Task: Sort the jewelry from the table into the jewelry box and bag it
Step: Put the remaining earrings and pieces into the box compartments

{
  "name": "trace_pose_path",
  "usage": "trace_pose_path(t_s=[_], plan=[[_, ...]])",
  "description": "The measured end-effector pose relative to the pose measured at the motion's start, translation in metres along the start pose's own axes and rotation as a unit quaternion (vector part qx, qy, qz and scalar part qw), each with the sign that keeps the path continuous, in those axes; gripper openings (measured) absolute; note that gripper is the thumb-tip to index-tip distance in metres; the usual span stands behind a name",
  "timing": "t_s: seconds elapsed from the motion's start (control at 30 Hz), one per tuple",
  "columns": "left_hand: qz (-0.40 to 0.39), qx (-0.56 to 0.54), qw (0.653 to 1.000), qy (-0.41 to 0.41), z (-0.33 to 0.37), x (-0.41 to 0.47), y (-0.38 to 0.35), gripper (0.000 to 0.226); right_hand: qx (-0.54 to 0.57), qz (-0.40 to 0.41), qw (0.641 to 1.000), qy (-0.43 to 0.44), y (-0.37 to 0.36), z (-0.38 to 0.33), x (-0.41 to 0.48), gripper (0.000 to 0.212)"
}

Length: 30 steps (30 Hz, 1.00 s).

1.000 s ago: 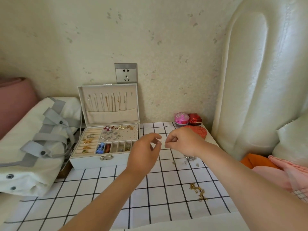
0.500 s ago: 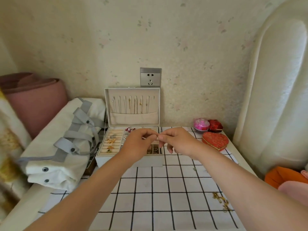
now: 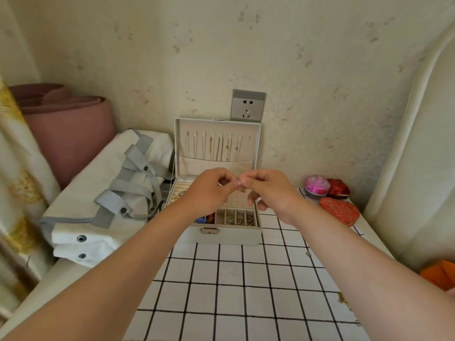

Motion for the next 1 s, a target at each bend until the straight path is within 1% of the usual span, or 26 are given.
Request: trace_pose_path(t_s=[0.1, 0.3, 0.4, 0.47, 0.5, 0.57, 0.63, 0.7, 0.83, 1.0], plan=[[0.027, -0.005, 1.000, -0.002, 0.001, 0.009, 0.014, 0.009, 0.016, 0.007, 1.000, 0.024, 0.000, -0.017, 0.006, 0.015], [0.049, -0.018, 0.999, -0.002, -0.008, 0.013, 0.030, 0.007, -0.012, 0.019, 0.999, 0.047, -0.007, -0.028, 0.018, 0.020], [0.053, -0.027, 0.998, 0.007, -0.015, 0.013, 0.034, 0.006, -0.046, 0.032, 0.996, 0.065, -0.012, -0.033, 0.022, 0.017], [0.061, -0.034, 0.997, 0.014, -0.021, 0.014, 0.038, 0.005, -0.070, 0.047, 0.992, 0.090, -0.013, -0.038, 0.024, 0.011], [0.066, -0.038, 0.997, 0.019, -0.024, 0.013, 0.039, 0.006, -0.085, 0.059, 0.990, 0.100, -0.013, -0.039, 0.026, 0.007], [0.069, -0.017, 0.997, 0.026, -0.033, 0.013, 0.040, 0.008, -0.134, 0.094, 0.980, 0.115, -0.011, -0.037, 0.033, 0.008], [0.052, 0.047, 0.997, 0.022, -0.040, 0.010, 0.037, 0.011, -0.200, 0.128, 0.963, 0.125, -0.009, -0.031, 0.040, 0.009], [0.035, 0.078, 0.996, 0.027, -0.047, 0.007, 0.033, 0.009, -0.274, 0.143, 0.942, 0.131, -0.012, -0.025, 0.043, 0.008], [0.032, 0.074, 0.996, 0.040, -0.056, 0.005, 0.030, 0.009, -0.424, 0.165, 0.881, 0.132, -0.024, -0.015, 0.044, 0.010], [0.049, 0.062, 0.996, 0.051, -0.061, 0.006, 0.034, 0.010, -0.509, 0.179, 0.823, 0.178, -0.038, -0.012, 0.045, 0.015]])
Point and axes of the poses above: each hand's wrist, its own x-axis towards the middle knuckle, its own y-axis out of the back of the hand, z = x × y, the point moved 10 cm from there along x, towards the middle knuckle, and after that the axes turned 10 degrees about -y, right-handed, at the moved point
